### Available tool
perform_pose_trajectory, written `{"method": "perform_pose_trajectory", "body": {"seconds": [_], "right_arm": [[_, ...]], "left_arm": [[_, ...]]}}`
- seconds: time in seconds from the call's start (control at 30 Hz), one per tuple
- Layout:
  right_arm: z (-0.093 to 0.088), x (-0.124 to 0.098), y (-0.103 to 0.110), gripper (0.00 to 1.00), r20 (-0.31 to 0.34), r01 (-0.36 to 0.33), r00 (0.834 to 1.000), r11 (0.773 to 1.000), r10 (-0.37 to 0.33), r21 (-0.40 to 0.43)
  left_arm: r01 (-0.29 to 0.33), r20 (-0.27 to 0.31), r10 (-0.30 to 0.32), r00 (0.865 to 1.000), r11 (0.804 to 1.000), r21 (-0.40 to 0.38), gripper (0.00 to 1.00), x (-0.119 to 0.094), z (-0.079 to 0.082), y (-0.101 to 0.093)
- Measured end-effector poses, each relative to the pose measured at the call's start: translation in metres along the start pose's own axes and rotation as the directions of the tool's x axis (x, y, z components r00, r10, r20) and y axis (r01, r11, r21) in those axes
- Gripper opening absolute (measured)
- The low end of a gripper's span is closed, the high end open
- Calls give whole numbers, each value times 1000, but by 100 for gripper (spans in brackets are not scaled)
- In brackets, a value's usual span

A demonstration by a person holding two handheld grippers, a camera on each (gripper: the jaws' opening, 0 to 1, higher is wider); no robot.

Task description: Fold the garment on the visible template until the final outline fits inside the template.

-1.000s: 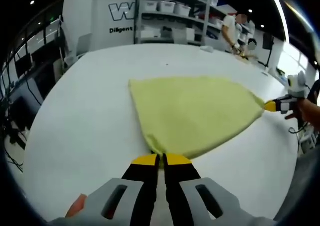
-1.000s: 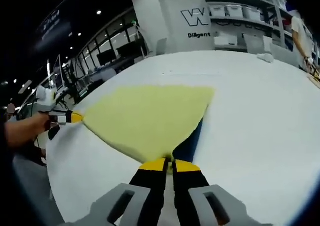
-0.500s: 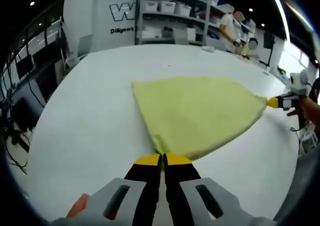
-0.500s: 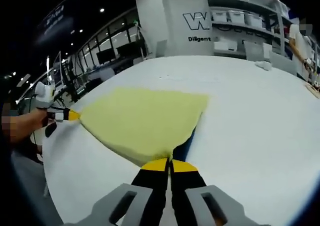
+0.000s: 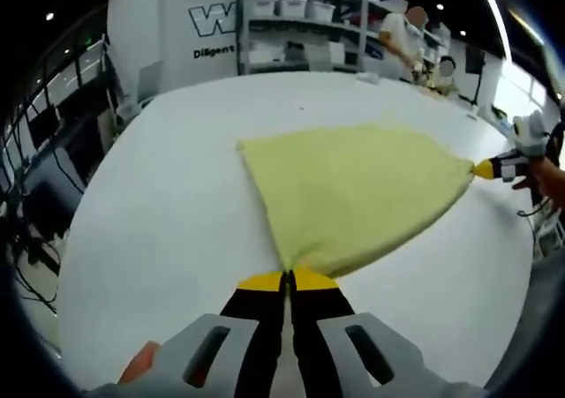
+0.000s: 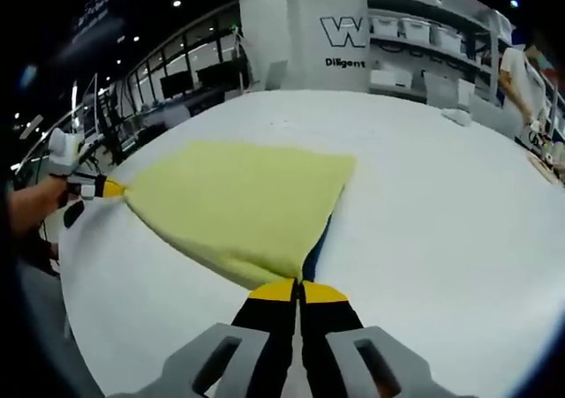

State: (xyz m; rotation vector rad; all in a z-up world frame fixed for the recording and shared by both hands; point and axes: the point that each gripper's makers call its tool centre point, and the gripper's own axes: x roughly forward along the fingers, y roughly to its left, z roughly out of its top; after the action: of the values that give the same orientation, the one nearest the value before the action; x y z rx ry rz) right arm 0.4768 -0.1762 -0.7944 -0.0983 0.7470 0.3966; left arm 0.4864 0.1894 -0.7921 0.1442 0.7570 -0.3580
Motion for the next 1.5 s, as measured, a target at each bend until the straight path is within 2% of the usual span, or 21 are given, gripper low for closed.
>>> {"method": "perform_pose_trajectory", "body": {"seconds": [0.07, 0.43, 1.0, 1.2, 1.5], "right_arm": [[-8, 3, 0, 0, -29, 5, 1000, 1000, -5, -1], [-10, 2, 1, 0, -60, 8, 998, 1000, -9, -21], [-48, -36, 24, 0, -172, -22, 985, 998, 13, -52], [-51, -43, 29, 0, -190, -29, 982, 998, 16, -64], [-59, -43, 32, 0, -213, -26, 977, 997, 11, -69]], "left_arm": [[1, -7, -1, 1000, 1000, -1, 0, 2, -6, -1], [9, -2, -9, 1000, 1000, -1, 0, 0, -6, -2], [51, -15, -51, 999, 998, 41, 0, -25, -32, -21], [60, -20, -59, 998, 997, 44, 0, -36, -42, -24], [66, -21, -64, 998, 996, 56, 0, -39, -46, -27]]}}
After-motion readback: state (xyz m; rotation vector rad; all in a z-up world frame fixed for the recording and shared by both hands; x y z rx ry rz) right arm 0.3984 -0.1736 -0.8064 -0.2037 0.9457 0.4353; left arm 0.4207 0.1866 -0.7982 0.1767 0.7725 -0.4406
